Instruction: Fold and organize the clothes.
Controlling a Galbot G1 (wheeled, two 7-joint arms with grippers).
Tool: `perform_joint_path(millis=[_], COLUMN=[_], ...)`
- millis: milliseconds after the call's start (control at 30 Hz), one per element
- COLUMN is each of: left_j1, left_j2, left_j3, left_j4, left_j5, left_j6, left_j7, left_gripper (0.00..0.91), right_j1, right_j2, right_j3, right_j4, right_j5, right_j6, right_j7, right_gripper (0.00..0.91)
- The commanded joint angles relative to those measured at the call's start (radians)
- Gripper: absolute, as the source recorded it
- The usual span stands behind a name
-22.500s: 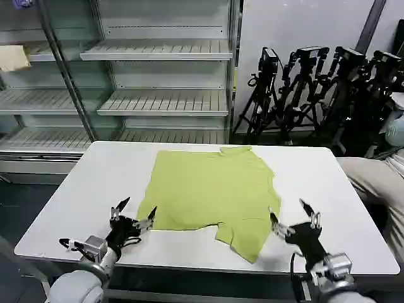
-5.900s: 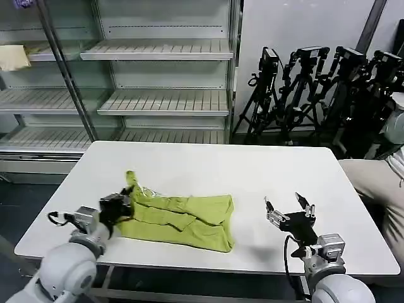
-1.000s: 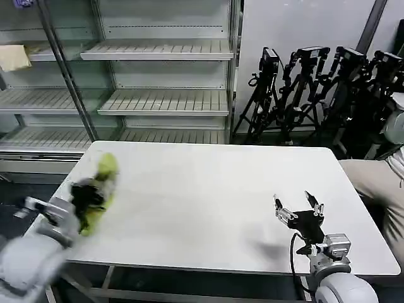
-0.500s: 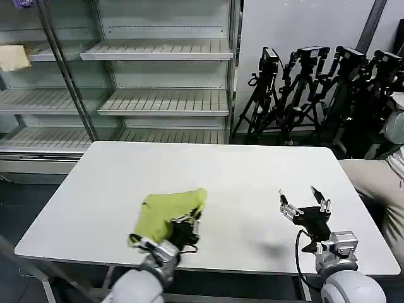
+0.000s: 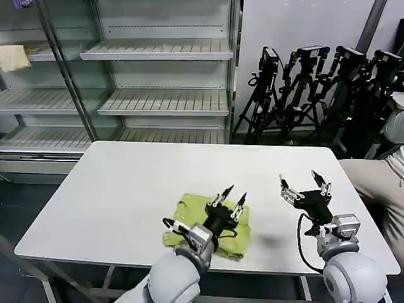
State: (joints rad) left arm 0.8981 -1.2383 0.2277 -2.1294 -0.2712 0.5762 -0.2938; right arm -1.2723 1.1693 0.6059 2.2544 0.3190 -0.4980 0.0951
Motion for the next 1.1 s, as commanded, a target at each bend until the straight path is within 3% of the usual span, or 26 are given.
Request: perform_joint_path(millis=[33, 167, 233, 333, 467, 567, 767, 1100], left_j1=[-0.107, -0.016, 0.053, 0.121, 0.177, 0.196, 0.213, 0.266], left_j2=[0.090, 0.262, 0.312, 0.340, 0.334, 0.325, 0.315, 0.319], left_j3=[-0.205, -0.417, -0.527, -0.636, -0.704, -0.713, -0.708, -0.690], left_j4=[0.003, 0.098, 0.148, 0.190, 0.204, 0.204, 0.212, 0.165], left_j5=[-0.178, -0.122, -0.059, -0.051, -0.037, -0.011, 0.028, 0.133], left_j6=[-0.006, -0.093, -0.174, -0.217, -0.244, -0.257, -0.269, -0.387], left_j7=[-0.034, 0.099, 0.204, 0.260, 0.271, 0.276, 0.278, 0.306], left_gripper=[0.907, 0.907, 0.907, 0.907, 0.907, 0.907, 0.907, 0.907], right_j1=[0.059, 0.063, 0.067, 0.077, 0.082, 0.081, 0.067, 0.027], right_j2=[-0.008, -0.001, 0.006, 0.014, 0.013, 0.005, 0.003, 0.025], right_j3=[-0.006, -0.012, -0.016, -0.026, -0.033, -0.024, 0.005, 0.038], right_j4=[-0.033, -0.061, -0.083, -0.111, -0.127, -0.131, -0.141, -0.138], right_j5=[0.014, 0.012, 0.006, -0.005, -0.029, -0.096, -0.095, -0.176], right_j6=[0.005, 0.011, 0.021, 0.028, 0.041, 0.028, 0.048, 0.163], right_j7=[-0.008, -0.011, -0.019, -0.025, -0.036, -0.080, -0.110, -0.154], right_gripper=[0.907, 0.907, 0.907, 0.907, 0.907, 0.907, 0.907, 0.907])
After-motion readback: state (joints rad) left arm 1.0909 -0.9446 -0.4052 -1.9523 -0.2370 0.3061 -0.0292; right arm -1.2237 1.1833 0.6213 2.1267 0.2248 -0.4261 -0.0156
